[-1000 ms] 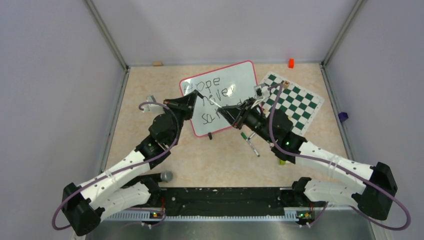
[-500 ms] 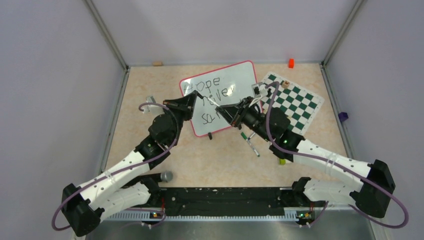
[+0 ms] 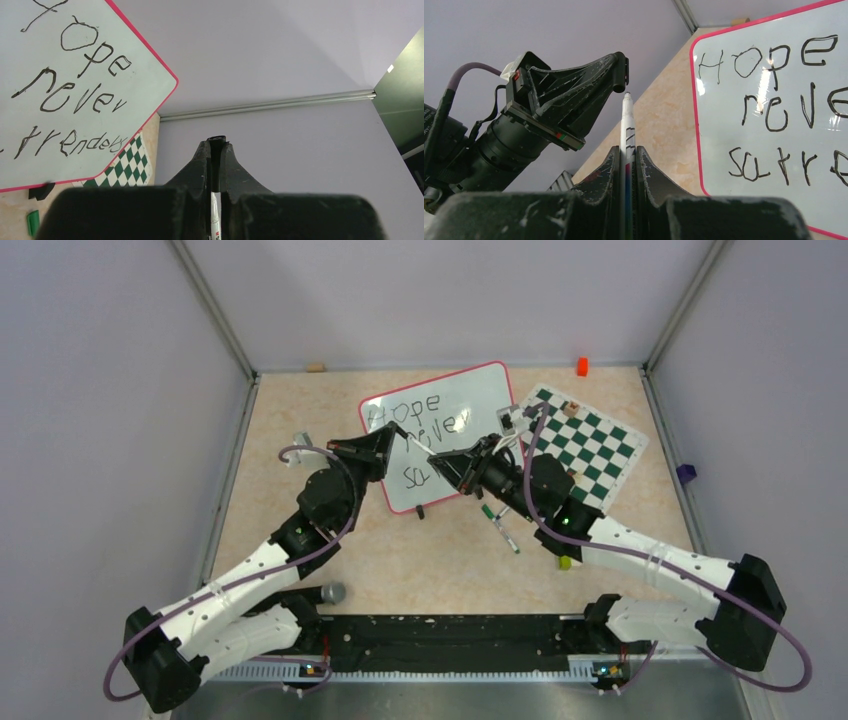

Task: Write a sentence on the whiteboard
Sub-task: Insert the whiteboard marker without the cap into the pen cap.

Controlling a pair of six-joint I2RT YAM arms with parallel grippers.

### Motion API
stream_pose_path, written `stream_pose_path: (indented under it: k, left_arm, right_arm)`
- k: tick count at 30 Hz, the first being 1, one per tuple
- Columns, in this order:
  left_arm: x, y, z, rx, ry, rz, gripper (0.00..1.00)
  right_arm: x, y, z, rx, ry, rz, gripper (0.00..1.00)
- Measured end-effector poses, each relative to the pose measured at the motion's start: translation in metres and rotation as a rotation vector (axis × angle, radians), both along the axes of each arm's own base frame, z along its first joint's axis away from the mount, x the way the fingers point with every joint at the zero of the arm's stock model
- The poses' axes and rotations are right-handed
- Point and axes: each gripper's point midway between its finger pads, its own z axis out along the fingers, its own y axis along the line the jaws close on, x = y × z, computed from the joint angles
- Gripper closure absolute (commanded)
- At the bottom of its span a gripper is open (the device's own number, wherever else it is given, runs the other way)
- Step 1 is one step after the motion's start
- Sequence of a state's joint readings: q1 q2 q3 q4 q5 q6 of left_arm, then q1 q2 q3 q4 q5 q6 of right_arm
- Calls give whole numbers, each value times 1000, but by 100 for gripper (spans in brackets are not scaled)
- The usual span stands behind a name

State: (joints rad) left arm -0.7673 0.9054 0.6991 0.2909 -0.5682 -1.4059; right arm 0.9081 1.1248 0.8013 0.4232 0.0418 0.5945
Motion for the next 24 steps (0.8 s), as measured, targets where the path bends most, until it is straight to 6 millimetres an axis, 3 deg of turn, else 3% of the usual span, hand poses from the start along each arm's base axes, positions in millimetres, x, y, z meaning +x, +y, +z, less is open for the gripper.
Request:
stream_pose_path:
  k: [24]
  left_arm:
    - [-1, -2, 1, -29, 7, -15, 100]
  right_arm:
    - [-4, 3, 0, -7, -13, 27, 100]
